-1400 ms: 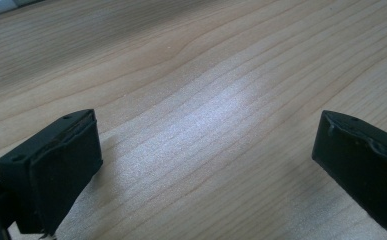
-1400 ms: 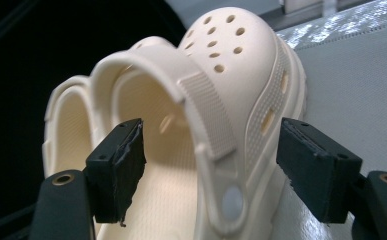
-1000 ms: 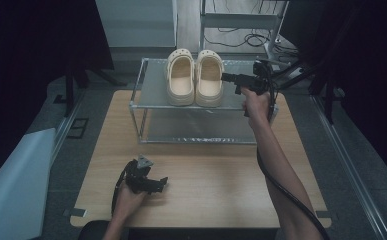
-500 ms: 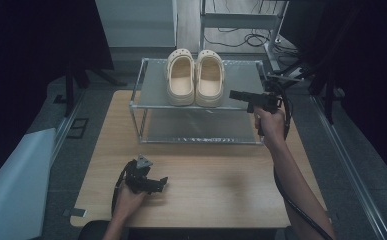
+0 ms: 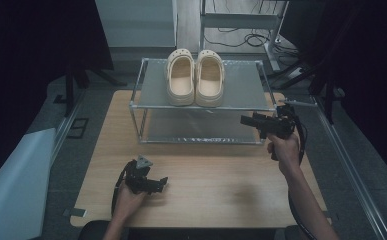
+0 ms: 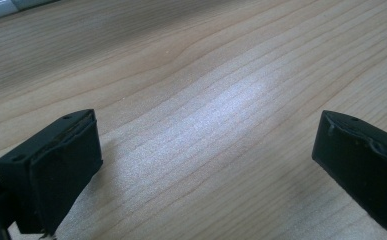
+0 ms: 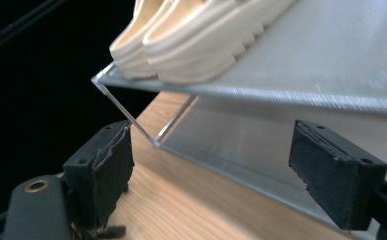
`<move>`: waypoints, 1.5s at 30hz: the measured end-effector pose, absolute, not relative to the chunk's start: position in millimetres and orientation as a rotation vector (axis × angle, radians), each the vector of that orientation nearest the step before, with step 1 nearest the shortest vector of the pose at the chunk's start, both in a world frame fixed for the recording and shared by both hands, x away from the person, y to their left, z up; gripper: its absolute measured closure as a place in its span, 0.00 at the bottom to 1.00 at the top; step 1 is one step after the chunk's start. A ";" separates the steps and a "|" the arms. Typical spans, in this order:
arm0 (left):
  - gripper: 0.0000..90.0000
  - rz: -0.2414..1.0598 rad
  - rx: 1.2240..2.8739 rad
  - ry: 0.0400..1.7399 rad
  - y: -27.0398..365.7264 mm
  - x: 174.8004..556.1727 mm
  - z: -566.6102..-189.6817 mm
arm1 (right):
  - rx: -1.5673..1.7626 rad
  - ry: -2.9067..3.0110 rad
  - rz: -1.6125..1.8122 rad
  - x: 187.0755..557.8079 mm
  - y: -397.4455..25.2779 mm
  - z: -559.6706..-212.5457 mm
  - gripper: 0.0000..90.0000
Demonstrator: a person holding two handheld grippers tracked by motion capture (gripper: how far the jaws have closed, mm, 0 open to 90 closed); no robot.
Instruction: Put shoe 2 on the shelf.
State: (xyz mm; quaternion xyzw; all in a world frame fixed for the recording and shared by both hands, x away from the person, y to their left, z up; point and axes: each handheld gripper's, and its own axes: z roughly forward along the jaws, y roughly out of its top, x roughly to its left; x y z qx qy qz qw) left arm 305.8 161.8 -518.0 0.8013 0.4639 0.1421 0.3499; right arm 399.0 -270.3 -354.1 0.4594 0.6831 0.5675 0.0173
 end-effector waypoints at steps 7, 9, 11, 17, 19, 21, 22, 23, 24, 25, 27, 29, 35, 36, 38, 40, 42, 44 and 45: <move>0.00 0.366 2.071 1.187 161.5 304.9 -517.1 | 1.374 2.130 1.686 376.5 -284.3 -374.0 0.14; 0.00 0.362 2.068 1.180 161.8 304.6 -516.7 | 1.372 2.129 1.666 371.4 -286.9 -379.8 0.13; 0.00 0.359 2.063 1.180 162.2 304.6 -516.9 | 1.367 2.138 1.636 365.5 -288.9 -387.1 0.10; 0.00 0.340 2.042 1.195 164.8 304.6 -516.2 | 1.332 2.184 1.490 348.2 -289.7 -412.8 0.00; 0.00 0.341 2.045 1.199 165.6 304.6 -516.0 | 1.311 2.198 1.414 342.0 -287.7 -423.7 0.00; 0.00 0.342 2.046 1.201 166.1 304.6 -515.9 | 1.296 2.209 1.365 337.2 -285.8 -432.4 0.00; 0.00 0.342 2.046 1.201 166.1 304.6 -515.9 | 1.296 2.209 1.365 337.2 -285.8 -432.4 0.00; 0.00 0.343 2.041 1.200 165.8 304.4 -515.8 | 1.275 2.238 1.303 333.2 -282.4 -443.4 0.00; 0.00 0.344 2.042 1.198 165.7 304.3 -515.8 | 1.265 2.252 1.280 332.3 -281.3 -446.6 0.00; 0.00 0.345 2.043 1.197 165.6 304.2 -515.7 | 1.259 2.257 1.257 330.5 -279.6 -450.9 0.00; 0.00 0.347 2.044 1.195 165.5 304.1 -515.8 | 1.250 2.258 1.240 328.9 -278.4 -455.5 0.00; 0.00 0.353 2.040 1.183 164.8 303.8 -516.0 | 1.259 2.294 1.188 326.2 -276.2 -471.3 0.00; 0.00 0.371 2.065 1.157 160.6 303.4 -516.8 | 1.238 2.346 1.097 325.6 -272.7 -491.2 0.00; 0.00 0.375 2.071 1.145 159.5 302.9 -516.6 | 1.232 2.354 1.082 326.0 -271.9 -494.2 0.00; 0.00 0.384 2.075 1.132 158.2 302.5 -516.4 | 1.217 2.373 1.038 326.2 -270.1 -499.9 0.00; 0.00 0.397 2.086 1.110 155.6 301.6 -516.3 | 1.210 2.381 1.018 326.0 -269.0 -502.4 0.00; 0.00 0.403 2.109 1.097 152.5 301.2 -517.4 | 1.186 2.404 0.970 325.7 -266.3 -507.7 0.00; 0.00 0.406 2.117 1.097 151.9 301.2 -517.5 | 1.174 2.407 0.942 325.6 -264.9 -509.2 0.00; 0.00 0.410 2.117 1.098 151.2 301.8 -517.7 | 1.169 2.408 0.932 325.7 -264.7 -509.9 0.00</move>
